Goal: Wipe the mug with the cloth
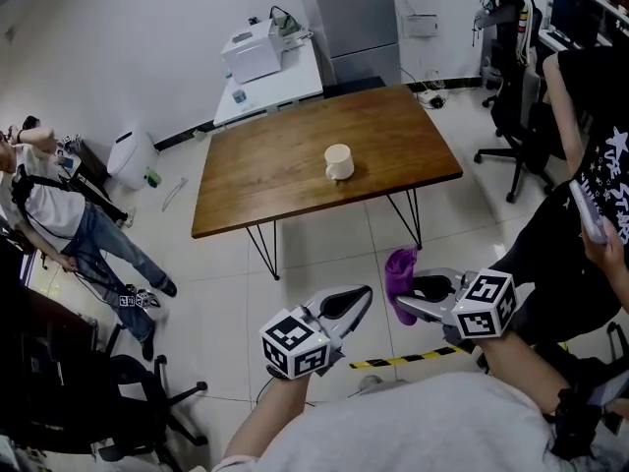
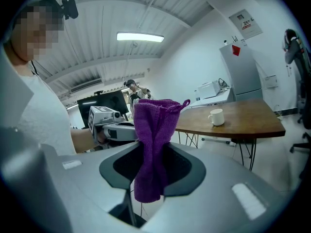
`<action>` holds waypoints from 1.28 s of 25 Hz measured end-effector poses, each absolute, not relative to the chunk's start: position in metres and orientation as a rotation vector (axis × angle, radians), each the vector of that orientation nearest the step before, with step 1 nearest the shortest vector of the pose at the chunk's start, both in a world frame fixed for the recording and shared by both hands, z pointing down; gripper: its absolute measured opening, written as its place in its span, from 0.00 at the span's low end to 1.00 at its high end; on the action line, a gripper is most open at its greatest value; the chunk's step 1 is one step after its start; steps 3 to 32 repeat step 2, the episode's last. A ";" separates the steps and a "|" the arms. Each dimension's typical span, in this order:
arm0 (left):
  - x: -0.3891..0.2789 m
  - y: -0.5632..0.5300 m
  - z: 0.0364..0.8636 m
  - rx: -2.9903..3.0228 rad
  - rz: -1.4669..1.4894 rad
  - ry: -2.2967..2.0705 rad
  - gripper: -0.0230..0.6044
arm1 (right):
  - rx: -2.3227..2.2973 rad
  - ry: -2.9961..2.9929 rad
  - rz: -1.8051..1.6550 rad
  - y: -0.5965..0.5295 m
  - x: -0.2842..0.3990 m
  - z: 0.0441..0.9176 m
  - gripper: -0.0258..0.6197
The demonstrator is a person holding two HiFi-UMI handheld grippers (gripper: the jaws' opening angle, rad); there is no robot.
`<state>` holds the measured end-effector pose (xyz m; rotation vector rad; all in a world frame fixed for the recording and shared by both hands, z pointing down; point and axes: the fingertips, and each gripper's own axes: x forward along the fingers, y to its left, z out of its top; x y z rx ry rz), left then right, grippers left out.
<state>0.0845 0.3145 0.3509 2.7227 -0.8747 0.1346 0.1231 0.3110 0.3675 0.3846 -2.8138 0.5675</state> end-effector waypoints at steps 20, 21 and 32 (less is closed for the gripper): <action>0.086 0.317 0.351 2.722 0.134 -0.871 0.04 | 0.385 -2.812 0.573 0.314 0.124 0.368 0.24; 0.086 0.317 0.351 2.722 0.134 -0.871 0.04 | 0.385 -2.812 0.573 0.314 0.124 0.368 0.24; 0.086 0.317 0.351 2.722 0.134 -0.871 0.04 | 0.385 -2.812 0.573 0.314 0.124 0.368 0.24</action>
